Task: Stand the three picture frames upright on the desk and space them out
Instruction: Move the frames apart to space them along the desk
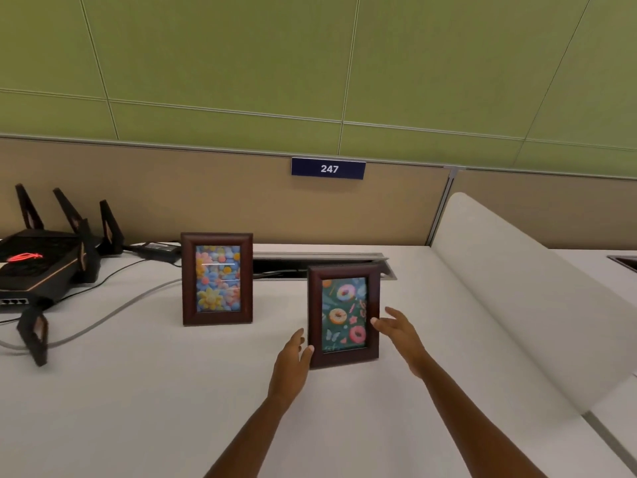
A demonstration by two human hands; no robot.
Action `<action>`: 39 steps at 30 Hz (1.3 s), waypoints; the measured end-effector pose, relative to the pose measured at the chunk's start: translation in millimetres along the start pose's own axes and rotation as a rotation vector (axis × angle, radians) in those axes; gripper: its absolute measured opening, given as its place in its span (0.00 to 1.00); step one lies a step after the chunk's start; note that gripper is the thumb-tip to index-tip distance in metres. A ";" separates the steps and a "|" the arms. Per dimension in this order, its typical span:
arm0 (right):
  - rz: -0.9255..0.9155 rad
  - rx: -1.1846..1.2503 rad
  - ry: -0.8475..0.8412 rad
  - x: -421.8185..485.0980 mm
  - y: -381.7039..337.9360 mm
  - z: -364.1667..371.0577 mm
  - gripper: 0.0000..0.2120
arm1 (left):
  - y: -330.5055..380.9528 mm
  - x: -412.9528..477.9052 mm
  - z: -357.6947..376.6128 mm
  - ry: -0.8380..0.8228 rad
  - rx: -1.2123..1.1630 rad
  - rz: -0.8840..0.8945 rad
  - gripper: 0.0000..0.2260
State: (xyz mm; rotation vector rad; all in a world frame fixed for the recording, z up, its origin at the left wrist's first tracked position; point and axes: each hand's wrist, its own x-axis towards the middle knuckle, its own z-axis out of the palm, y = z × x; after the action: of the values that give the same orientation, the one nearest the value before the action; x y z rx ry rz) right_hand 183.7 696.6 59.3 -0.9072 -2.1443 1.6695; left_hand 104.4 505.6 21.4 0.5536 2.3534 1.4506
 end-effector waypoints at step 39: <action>0.051 0.327 -0.440 77.8 19.1 -19.6 0.15 | 24.3 27.7 49.9 0.249 -0.114 -0.068 0.17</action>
State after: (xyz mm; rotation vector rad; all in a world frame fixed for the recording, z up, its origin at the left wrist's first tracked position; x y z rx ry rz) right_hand 141.1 762.9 34.9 -0.5404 -2.0073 2.3345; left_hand 107.0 567.5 19.8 0.2737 2.4266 1.6946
